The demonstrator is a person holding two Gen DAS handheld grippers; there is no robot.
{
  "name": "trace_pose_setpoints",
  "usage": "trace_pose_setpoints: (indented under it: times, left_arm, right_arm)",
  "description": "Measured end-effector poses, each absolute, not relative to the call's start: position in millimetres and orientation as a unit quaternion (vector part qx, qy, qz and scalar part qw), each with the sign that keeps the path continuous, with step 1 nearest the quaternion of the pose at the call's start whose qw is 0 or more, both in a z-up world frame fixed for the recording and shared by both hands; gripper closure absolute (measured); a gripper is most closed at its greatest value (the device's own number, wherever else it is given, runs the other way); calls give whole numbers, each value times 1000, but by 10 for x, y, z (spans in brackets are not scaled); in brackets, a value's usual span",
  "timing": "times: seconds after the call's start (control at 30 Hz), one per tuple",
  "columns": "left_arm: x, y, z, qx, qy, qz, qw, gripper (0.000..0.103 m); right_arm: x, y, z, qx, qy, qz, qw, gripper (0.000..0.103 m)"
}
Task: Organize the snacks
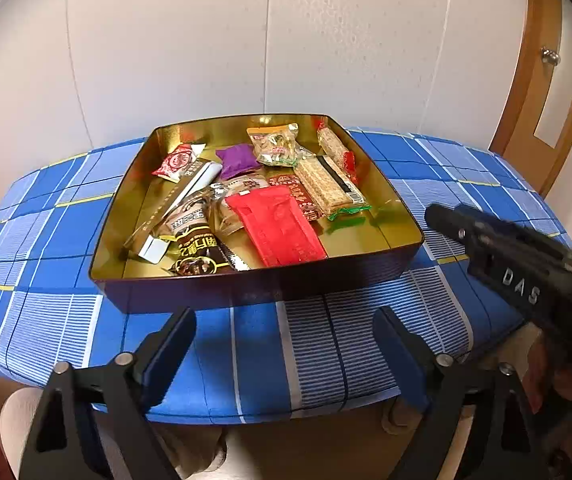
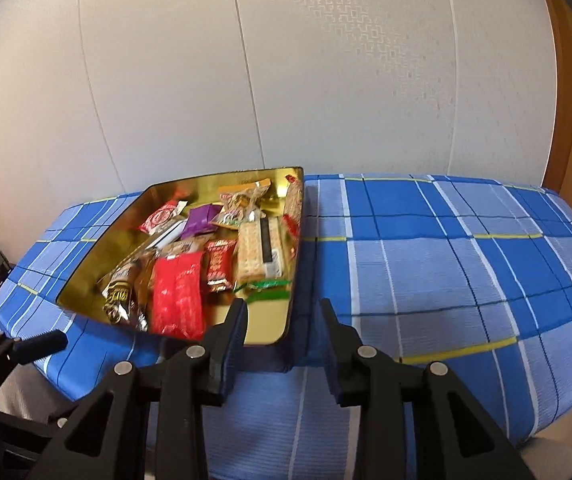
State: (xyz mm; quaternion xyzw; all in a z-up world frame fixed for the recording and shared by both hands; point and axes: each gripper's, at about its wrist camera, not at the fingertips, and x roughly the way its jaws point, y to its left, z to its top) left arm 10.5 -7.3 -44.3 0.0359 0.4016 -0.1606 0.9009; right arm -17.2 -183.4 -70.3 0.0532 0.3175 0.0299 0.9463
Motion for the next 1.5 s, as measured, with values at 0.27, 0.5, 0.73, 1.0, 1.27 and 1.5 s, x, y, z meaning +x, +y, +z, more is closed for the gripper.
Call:
trace_pose_setpoints:
  times: [0.27,0.5,0.73,1.0,1.27,1.5]
  left_arm:
    - [58,18,-450,30,397,-141,906,4]
    - [62,86,-453,27,399,-123,908,1]
    - [25,160,-385,18,388,-98,916,0]
    - [10,248,-378,-1,390,-90,917,0]
    - [42,303,-418,18,386,-37,922,0]
    - [-8,243,-398,46,370,-24,928,0]
  right_arm:
    - [-310,-1737,-793,36,319,30,947,68]
    - [-342,-1740,-794,39,323,32,945,68]
    - [-432,-1678,-724,21,308,21,951,64]
    - [-465,-1637,-720,21,307,24,951,64]
    - [-527,-1608,-680,36,303,45,951,63]
    - [-531,-1516,-681,25,303,56,951,63]
